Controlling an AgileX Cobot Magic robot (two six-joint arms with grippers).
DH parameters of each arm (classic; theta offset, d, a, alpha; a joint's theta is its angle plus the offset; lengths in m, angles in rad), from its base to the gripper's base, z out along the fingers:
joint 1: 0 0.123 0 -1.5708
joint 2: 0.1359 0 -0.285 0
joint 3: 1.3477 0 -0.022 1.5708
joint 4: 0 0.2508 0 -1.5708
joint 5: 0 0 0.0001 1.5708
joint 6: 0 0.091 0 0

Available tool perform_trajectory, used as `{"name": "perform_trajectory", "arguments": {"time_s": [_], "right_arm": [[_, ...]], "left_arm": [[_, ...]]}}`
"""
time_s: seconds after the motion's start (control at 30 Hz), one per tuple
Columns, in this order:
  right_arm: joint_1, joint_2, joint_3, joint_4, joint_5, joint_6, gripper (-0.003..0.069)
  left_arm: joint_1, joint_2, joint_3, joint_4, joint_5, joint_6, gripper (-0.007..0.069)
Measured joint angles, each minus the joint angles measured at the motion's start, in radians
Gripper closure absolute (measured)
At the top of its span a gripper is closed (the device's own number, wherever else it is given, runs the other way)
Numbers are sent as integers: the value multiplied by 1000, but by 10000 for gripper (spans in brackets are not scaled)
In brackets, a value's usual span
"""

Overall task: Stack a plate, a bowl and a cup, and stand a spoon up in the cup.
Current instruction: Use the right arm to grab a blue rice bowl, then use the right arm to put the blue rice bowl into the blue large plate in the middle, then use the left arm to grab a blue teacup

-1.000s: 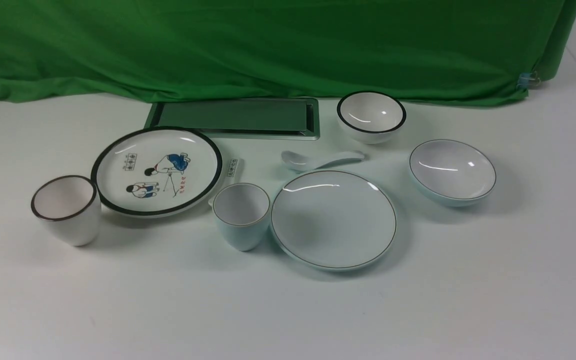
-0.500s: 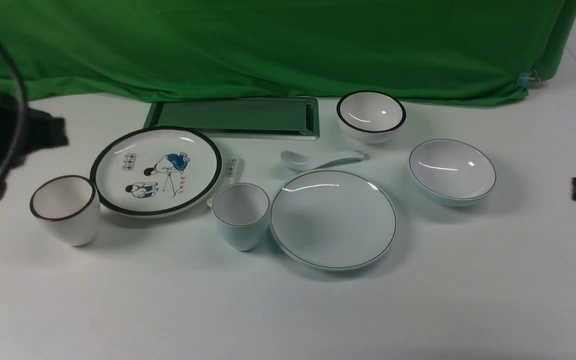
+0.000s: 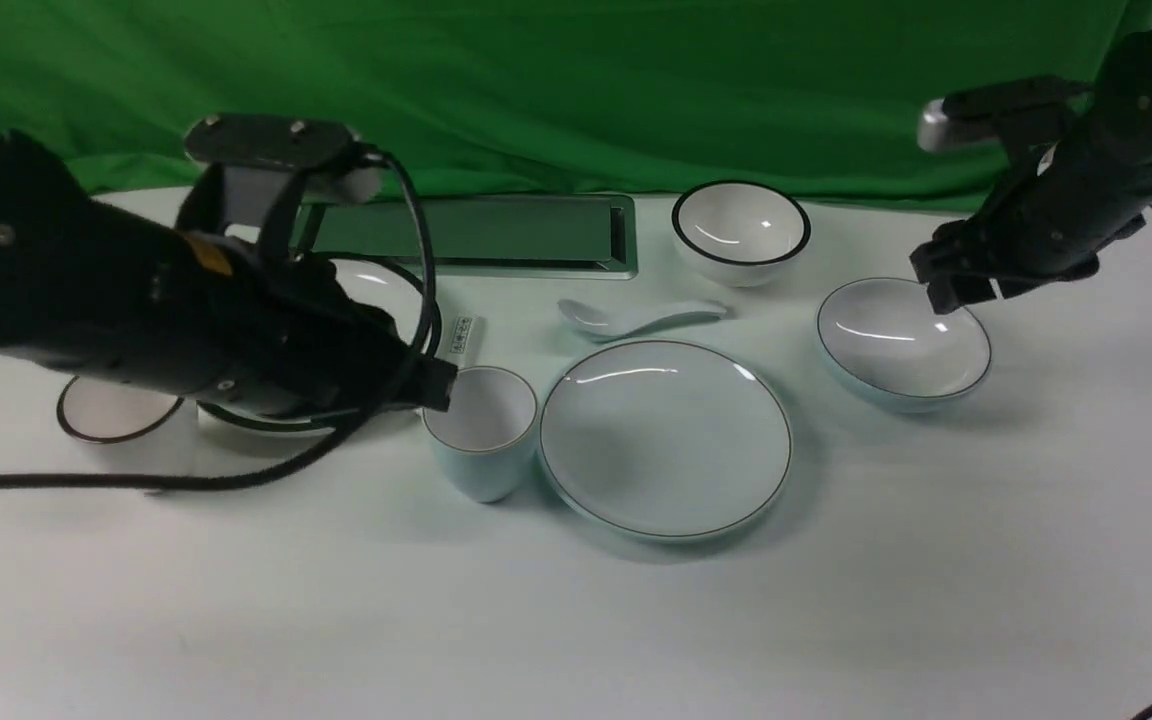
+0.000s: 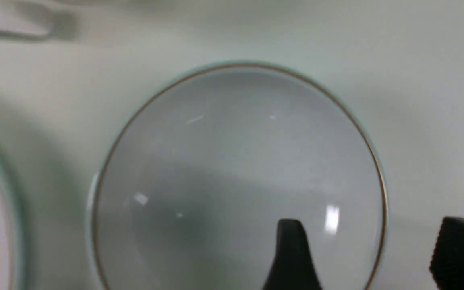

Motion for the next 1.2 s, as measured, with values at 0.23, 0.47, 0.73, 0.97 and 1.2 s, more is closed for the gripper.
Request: {"name": "perform_trajectory", "arguments": {"time_s": [0.23,0.47,0.73,0.97,1.2], "right_arm": [[-28,148,-125,20,63,13,265],[-28,115,-145,51,135,11,584],[50,6,-153,289,307,-170,585],[232,74,-153,312,243,-194,585],[248,135,-152,301,227,-174,580]], "left_arm": [[0,95,-86,73,50,-46,580],[0,160,-108,89,-10,-63,414],[0,239,-129,166,-39,-157,250],[0,343,-168,167,-46,-163,244],[0,405,-171,177,-63,-159,246]]}}
